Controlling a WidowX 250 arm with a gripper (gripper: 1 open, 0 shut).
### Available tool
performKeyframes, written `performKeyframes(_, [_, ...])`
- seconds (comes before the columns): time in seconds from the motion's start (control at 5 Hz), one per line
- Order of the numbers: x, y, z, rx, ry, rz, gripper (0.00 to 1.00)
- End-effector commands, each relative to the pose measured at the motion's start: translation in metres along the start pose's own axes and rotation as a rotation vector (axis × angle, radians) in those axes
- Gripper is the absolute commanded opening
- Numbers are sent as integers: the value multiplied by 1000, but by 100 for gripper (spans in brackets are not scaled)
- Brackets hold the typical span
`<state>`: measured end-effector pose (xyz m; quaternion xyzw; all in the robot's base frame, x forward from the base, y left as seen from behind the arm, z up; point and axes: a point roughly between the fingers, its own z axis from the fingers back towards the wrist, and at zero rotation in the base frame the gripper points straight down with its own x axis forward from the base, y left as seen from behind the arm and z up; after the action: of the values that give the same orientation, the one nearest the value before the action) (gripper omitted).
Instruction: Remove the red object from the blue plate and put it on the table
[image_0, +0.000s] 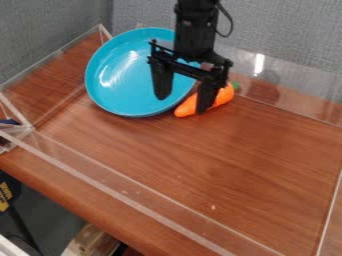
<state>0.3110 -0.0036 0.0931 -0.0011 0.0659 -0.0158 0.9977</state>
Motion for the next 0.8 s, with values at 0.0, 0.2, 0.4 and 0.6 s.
performKeyframes(0.0, [22,1,10,11,-62,-8,100])
performKeyframes(0.2, [30,7,-2,19,-55,-39,100])
performKeyframes(0.4, [36,12,-16,27,-45,-72,100])
performKeyframes(0.6, [41,17,-28,32,-38,-107,0])
